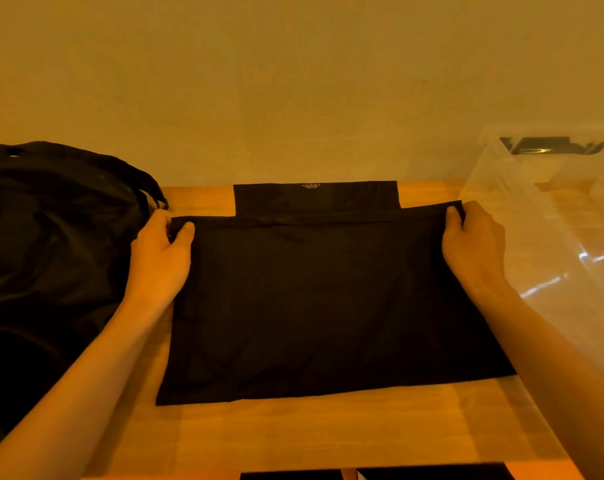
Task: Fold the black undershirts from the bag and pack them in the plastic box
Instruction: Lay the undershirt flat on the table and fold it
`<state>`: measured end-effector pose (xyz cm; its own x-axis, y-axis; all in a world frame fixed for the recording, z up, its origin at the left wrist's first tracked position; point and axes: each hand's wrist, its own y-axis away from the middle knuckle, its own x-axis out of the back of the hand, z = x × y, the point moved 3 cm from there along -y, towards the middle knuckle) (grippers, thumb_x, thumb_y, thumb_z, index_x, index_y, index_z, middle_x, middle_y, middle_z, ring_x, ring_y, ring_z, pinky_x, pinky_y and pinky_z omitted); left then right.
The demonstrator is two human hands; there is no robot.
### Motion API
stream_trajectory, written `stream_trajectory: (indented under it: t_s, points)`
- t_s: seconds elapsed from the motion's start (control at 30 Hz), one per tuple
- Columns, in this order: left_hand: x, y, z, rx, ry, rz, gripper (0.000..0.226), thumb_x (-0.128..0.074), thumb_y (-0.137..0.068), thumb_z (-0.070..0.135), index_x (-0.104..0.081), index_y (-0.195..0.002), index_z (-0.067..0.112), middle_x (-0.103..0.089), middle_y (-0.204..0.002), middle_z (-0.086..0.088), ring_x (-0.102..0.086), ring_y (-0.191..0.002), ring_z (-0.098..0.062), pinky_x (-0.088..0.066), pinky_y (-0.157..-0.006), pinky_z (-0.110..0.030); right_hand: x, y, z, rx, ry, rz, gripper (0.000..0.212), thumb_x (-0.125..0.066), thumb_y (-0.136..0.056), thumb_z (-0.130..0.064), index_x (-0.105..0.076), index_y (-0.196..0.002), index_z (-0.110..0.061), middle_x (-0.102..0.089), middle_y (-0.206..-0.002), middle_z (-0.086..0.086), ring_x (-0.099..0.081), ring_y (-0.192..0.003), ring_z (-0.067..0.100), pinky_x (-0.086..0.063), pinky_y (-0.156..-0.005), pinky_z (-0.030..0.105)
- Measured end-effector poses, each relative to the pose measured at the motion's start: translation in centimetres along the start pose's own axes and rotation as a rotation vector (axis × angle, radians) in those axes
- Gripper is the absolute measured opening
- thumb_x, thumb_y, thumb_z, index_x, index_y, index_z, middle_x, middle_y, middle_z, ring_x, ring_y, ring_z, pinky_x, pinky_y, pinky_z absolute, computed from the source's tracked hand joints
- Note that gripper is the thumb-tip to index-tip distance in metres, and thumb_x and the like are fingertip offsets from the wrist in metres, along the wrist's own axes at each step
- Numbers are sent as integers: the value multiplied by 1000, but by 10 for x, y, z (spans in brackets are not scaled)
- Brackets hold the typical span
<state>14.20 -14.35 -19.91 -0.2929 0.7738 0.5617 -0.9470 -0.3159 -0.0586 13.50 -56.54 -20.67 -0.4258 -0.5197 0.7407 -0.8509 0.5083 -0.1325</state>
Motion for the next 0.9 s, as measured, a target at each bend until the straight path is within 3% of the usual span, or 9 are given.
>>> stream_trajectory:
  t_s: [0.1,0.17,0.27,0.37,0.47,0.53,0.83,0.9]
  points:
    - [-2,-10,-1,-34,-36,0,26,-56,-103,31,-58,-104,6,-64,-91,-17,-64,-82,-33,-57,-73,-52,-3,-5,1,25,15,8,29,-40,-108,-27,-56,-94,-6,-56,-85,9,-57,-83,27,-38,-76,39]
    - [-4,-15,-2,-26,-67,1,25,-57,-102,32,-59,-104,8,-65,-96,-16,-65,-89,-33,-56,-81,-59,-6,-8,1,41,30,12,29,-41,-108,-27,-54,-91,-8,-55,-82,8,-58,-84,31,-39,-75,40]
    - [-11,-19,0,-40,-139,20,26,-54,-104,29,-58,-110,3,-64,-104,-17,-63,-98,-36,-53,-84,-51,-5,-8,-3,85,49,31,29,-42,-108,-28,-59,-98,-7,-58,-84,9,-60,-86,34,-37,-74,38]
    - [-17,-22,1,-73,-223,61,31,-51,-106,29,-54,-123,3,-63,-112,-18,-61,-103,-36,-49,-80,-44,-2,-7,-8,141,130,80,35,-41,-108,-32,-62,-120,-7,-67,-99,17,-62,-93,38,-36,-73,35]
    - [-22,-25,-1,-128,-271,64,23,-50,-106,30,-53,-113,9,-57,-85,-6,-59,-79,-27,-41,-61,-34,-5,-11,-7,153,180,90,36,-40,-108,-33,-61,-123,-7,-68,-101,18,-62,-92,39,-35,-69,35]
    - [-23,-27,-2,-149,-291,71,20,-51,-106,31,-52,-106,12,-53,-79,-2,-55,-69,-21,-35,-54,-32,-7,-13,-6,146,202,82,36,-40,-108,-32,-60,-122,-7,-68,-100,19,-62,-91,40,-34,-69,36]
    - [-26,-34,0,-150,-357,130,25,-49,-106,36,-54,-105,11,-54,-75,-2,-54,-66,-21,-34,-52,-34,-12,-18,-10,102,223,78,32,-42,-108,-32,-60,-115,-6,-66,-97,20,-58,-85,39,-32,-65,36]
    - [-27,-24,12,-176,-508,113,30,-49,-105,38,-53,-113,9,-60,-87,-9,-59,-78,-29,-41,-57,-39,-13,-15,-15,134,295,79,28,-49,-105,-30,-57,-121,-9,-64,-106,20,-59,-96,41,-38,-67,39]
